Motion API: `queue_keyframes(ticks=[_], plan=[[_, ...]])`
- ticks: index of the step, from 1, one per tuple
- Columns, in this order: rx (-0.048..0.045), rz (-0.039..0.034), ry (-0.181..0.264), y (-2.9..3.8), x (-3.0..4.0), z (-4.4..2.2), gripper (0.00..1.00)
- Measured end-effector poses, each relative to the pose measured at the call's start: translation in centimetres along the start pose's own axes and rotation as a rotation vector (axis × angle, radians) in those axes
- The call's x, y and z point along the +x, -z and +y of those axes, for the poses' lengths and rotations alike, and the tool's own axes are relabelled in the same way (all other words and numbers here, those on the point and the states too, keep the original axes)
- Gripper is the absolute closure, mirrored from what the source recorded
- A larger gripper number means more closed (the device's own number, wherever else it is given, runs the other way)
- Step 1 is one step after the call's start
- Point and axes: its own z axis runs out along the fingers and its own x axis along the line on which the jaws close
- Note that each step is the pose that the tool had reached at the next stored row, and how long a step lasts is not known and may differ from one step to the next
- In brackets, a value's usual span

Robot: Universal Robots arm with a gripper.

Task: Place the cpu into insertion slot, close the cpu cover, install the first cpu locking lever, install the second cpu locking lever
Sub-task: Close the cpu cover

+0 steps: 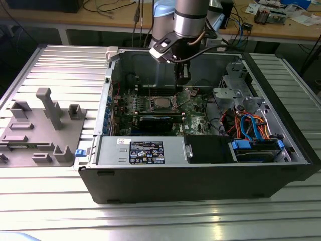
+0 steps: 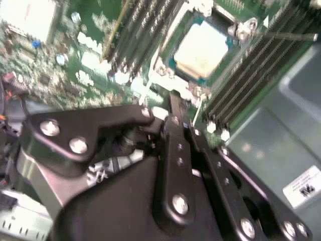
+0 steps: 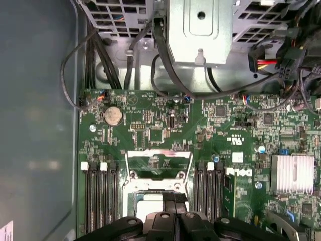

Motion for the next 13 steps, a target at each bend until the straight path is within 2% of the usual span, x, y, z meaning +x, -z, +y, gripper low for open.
queue_keyframes(ticks=[1, 2, 5, 9, 13], plan=[[0.0085, 0.0020, 0.001, -0.05, -0.01, 0.36, 0.89], [0.0111, 0.0029, 0.001, -0.08, -0.01, 0.53, 0.89], [0.0109, 0.0098, 0.001, -0.10, -0.01, 0.73, 0.89], [0.0110, 0.0098, 0.001, -0.13, 0.07, 1.94, 0.89], [0.0110, 0.0101, 0.000, -0.20, 0.07, 2.82, 0.89]])
